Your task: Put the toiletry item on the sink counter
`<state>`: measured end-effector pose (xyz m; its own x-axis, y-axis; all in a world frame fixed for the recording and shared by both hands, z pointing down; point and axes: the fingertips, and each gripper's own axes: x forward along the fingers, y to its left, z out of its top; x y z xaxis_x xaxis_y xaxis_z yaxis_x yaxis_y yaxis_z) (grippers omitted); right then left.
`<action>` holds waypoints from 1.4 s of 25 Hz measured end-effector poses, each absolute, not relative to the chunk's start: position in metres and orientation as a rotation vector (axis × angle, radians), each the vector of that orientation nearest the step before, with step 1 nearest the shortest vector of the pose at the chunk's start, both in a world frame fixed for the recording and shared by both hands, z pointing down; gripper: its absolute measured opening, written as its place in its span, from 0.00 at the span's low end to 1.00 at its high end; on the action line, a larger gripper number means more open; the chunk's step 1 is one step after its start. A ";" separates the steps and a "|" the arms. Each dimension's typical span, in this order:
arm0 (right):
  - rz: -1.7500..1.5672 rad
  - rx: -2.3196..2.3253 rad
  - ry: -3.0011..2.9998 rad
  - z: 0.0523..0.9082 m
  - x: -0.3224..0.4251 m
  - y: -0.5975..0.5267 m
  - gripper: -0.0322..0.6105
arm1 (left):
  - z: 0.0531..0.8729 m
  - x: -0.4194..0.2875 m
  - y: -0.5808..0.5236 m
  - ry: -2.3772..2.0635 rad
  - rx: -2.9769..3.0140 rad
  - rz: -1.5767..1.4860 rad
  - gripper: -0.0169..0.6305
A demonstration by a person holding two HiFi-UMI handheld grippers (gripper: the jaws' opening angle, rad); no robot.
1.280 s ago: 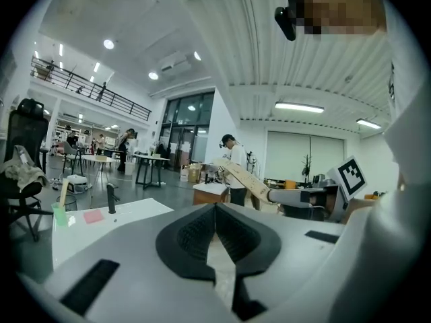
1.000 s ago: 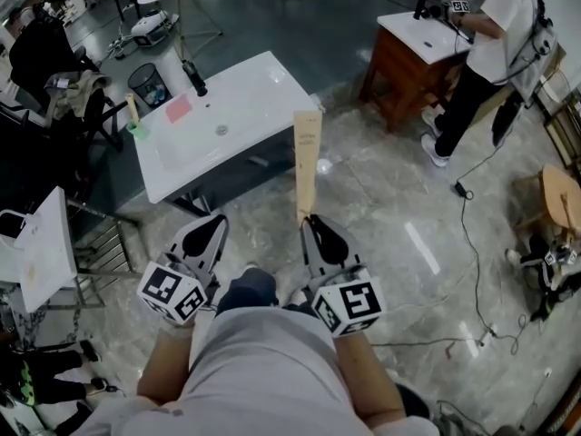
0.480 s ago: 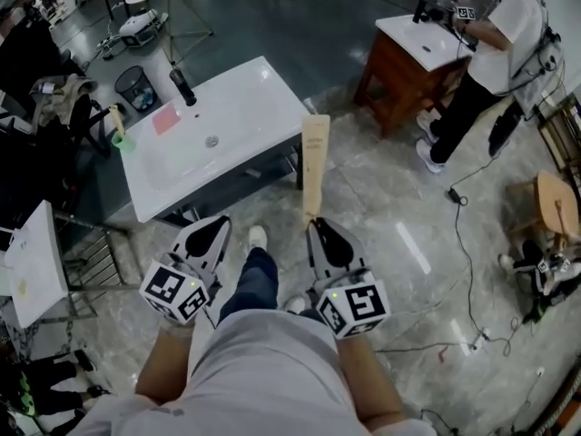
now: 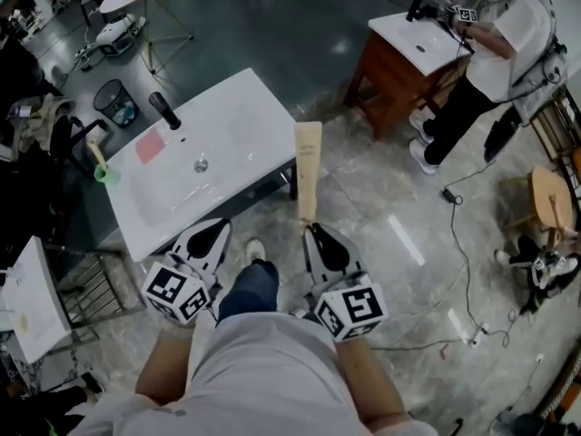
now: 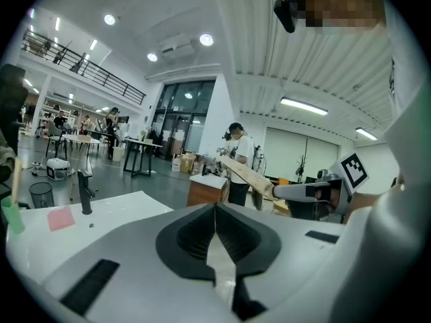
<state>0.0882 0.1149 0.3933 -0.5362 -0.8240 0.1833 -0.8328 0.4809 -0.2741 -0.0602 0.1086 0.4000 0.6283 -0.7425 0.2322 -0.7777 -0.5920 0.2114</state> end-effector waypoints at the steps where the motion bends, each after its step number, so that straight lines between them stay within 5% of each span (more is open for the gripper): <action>1: 0.518 1.504 -2.675 0.395 0.085 0.104 0.12 | 0.400 -0.063 0.096 -1.218 2.567 0.172 0.05; 20: 0.555 1.655 -2.577 0.385 0.007 -0.073 0.12 | 0.390 -0.131 -0.086 -1.022 2.639 0.208 0.05; 35: 0.666 1.697 -2.449 0.412 0.075 -0.133 0.12 | 0.412 -0.053 -0.147 -0.894 2.620 0.287 0.05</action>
<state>0.0748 -0.1333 0.4120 -0.3793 -0.8709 0.3127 -0.9093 0.2881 -0.3004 -0.0533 -0.1465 0.4117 0.7796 -0.5496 0.3004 -0.6218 -0.7366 0.2660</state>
